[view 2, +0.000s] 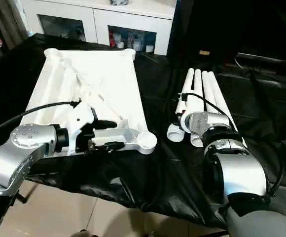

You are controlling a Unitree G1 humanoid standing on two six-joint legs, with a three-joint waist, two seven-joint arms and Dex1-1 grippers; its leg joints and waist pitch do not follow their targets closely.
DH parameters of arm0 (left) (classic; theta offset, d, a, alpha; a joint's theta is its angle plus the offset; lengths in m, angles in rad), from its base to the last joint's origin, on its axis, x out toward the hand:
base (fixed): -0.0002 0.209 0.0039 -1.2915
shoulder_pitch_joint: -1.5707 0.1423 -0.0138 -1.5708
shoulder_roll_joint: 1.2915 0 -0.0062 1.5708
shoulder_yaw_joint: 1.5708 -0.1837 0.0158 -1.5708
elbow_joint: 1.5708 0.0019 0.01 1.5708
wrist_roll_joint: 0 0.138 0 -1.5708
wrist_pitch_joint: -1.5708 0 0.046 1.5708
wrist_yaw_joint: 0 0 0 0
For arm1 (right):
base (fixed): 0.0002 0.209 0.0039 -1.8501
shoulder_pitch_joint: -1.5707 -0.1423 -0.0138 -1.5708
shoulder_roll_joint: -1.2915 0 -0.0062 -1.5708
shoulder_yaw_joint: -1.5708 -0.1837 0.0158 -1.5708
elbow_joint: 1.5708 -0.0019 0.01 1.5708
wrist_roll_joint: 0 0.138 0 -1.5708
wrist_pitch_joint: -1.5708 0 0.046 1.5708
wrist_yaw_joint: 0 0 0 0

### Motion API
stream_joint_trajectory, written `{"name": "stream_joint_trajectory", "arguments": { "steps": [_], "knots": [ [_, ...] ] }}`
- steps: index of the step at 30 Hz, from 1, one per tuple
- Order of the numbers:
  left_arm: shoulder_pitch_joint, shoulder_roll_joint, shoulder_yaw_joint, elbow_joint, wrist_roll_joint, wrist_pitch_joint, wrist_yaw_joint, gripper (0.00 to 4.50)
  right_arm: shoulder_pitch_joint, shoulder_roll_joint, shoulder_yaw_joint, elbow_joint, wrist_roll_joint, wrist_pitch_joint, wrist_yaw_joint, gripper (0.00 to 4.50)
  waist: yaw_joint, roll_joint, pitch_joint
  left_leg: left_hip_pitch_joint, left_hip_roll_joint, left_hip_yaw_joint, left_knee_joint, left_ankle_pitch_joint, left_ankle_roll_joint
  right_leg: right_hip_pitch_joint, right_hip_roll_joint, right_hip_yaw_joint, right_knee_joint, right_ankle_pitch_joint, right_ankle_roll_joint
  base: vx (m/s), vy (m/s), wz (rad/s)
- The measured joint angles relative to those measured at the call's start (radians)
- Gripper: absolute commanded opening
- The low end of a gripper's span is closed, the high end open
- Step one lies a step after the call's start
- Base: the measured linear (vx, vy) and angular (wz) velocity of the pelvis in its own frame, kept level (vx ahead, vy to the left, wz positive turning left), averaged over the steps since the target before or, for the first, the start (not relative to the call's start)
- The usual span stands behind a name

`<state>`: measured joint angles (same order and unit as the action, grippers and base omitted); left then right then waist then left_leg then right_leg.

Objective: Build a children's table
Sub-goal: Pick table leg

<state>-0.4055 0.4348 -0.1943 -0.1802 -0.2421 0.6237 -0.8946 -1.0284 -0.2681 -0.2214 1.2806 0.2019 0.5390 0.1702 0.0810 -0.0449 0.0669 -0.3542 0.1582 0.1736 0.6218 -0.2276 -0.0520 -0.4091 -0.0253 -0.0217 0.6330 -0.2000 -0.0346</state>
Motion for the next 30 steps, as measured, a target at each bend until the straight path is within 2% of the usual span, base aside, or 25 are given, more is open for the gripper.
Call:
{"name": "stream_joint_trajectory", "arguments": {
  "steps": [2, 4, 8, 13, 17, 20, 22, 23, 24, 26, 30],
  "knots": [
    [-0.002, -0.006, 0.013, 0.003, 0.0, 0.001, 0.019, 4.22, 0.001, 0.002, -0.009, 0.001, 0.001, -0.007, -0.004, 2.42, 0.0, -0.003, 0.0, 0.0, 0.0, 0.0, 0.0, 0.0, 0.0, 0.0, 0.0, -0.001, 0.0, 0.0, 0.0, 0.0, 0.0, 0.0],
    [-0.002, -0.006, 0.026, 0.003, 0.0, 0.001, 0.031, 4.49, 0.002, 0.003, -0.009, 0.001, 0.0, -0.021, -0.005, 2.17, 0.002, -0.004, -0.001, 0.0, 0.0, 0.0, 0.0, 0.0, 0.0, 0.0, 0.0, -0.001, 0.0, 0.0, 0.0, 0.0, 0.0, 0.0],
    [-0.016, -0.04, 0.053, 0.043, -0.002, 0.001, 0.075, 4.5, 0.008, 0.008, -0.024, 0.0, 0.014, -0.049, 0.024, 2.01, 0.007, -0.002, 0.0, 0.0, 0.001, 0.0, 0.0, 0.001, 0.0, 0.0, 0.0, -0.001, 0.0, 0.001, -0.001, 0.0, 0.0, 0.0],
    [-0.1, -0.115, 0.095, 0.133, -0.004, 0.001, 0.166, 4.5, 0.031, 0.029, -0.094, -0.018, 0.083, -0.085, 0.089, 1.92, 0.012, 0.0, 0.0, -0.003, 0.005, 0.0, 0.0, 0.004, 0.001, 0.0, -0.001, -0.009, -0.001, 0.001, -0.003, 0.0, 0.0, 0.0],
    [-0.17, -0.225, 0.147, 0.233, -0.038, 0.023, 0.256, 4.5, 0.108, 0.04, -0.13, -0.134, 0.151, -0.156, 0.232, 1.91, 0.02, 0.007, 0.002, -0.007, 0.01, 0.0, 0.003, 0.006, 0.002, 0.0, -0.002, -0.018, -0.002, 0.002, -0.005, 0.0, 0.0, 0.0],
    [-0.225, -0.308, 0.201, 0.294, -0.082, 0.029, 0.315, 4.5, 0.177, 0.051, -0.149, -0.274, 0.218, -0.162, 0.362, 1.91, 0.026, 0.017, 0.003, -0.011, 0.013, 0.0, 0.004, 0.009, 0.004, 0.0, -0.002, -0.023, -0.002, 0.002, -0.006, 0.0, 0.0, 0.0],
    [-0.257, -0.346, 0.23, 0.323, -0.121, 0.036, 0.34, 4.5, 0.22, 0.054, -0.154, -0.374, 0.265, -0.134, 0.446, 1.91, 0.029, 0.024, 0.002, -0.012, 0.014, 0.0, 0.004, 0.01, 0.005, 0.0, -0.002, -0.025, -0.001, 0.002, -0.008, 0.0, 0.0, 0.0],
    [-0.282, -0.373, 0.25, 0.35, -0.145, 0.041, 0.344, 4.5, 0.272, 0.052, -0.153, -0.468, 0.302, -0.113, 0.507, 1.91, 0.033, 0.025, 0.002, -0.012, 0.015, -0.001, 0.004, 0.011, 0.006, 0.0, -0.002, -0.026, -0.002, 0.002, -0.008, 0.0, 0.0, 0.0],
    [-0.315, -0.409, 0.282, 0.383, -0.181, 0.052, 0.349, 4.5, 0.354, 0.055, -0.144, -0.607, 0.363, -0.076, 0.606, 1.91, 0.044, 0.027, 0.002, -0.013, 0.016, -0.001, 0.004, 0.012, 0.006, 0.0, -0.002, -0.028, -0.002, 0.002, -0.009, 0.0, 0.0, 0.0],
    [-0.356, -0.449, 0.317, 0.419, -0.229, 0.072, 0.355, 4.5, 0.432, 0.06, -0.116, -0.751, 0.435, -0.015, 0.713, 1.9, 0.054, 0.032, 0.002, -0.013, 0.017, 0.0, 0.004, 0.012, 0.007, 0.0, -0.002, -0.029, -0.002, 0.002, -0.009, 0.0, 0.0, 0.0],
    [-0.402, -0.503, 0.343, 0.447, -0.314, 0.111, 0.351, 4.5, 0.492, 0.048, -0.086, -0.892, 0.513, 0.063, 0.803, 1.89, 0.062, 0.033, 0.002, -0.013, 0.017, 0.0, 0.005, 0.015, 0.005, 0.001, -0.002, -0.03, -0.002, 0.003, -0.01, 0.0, 0.0, 0.0]
  ]
}}
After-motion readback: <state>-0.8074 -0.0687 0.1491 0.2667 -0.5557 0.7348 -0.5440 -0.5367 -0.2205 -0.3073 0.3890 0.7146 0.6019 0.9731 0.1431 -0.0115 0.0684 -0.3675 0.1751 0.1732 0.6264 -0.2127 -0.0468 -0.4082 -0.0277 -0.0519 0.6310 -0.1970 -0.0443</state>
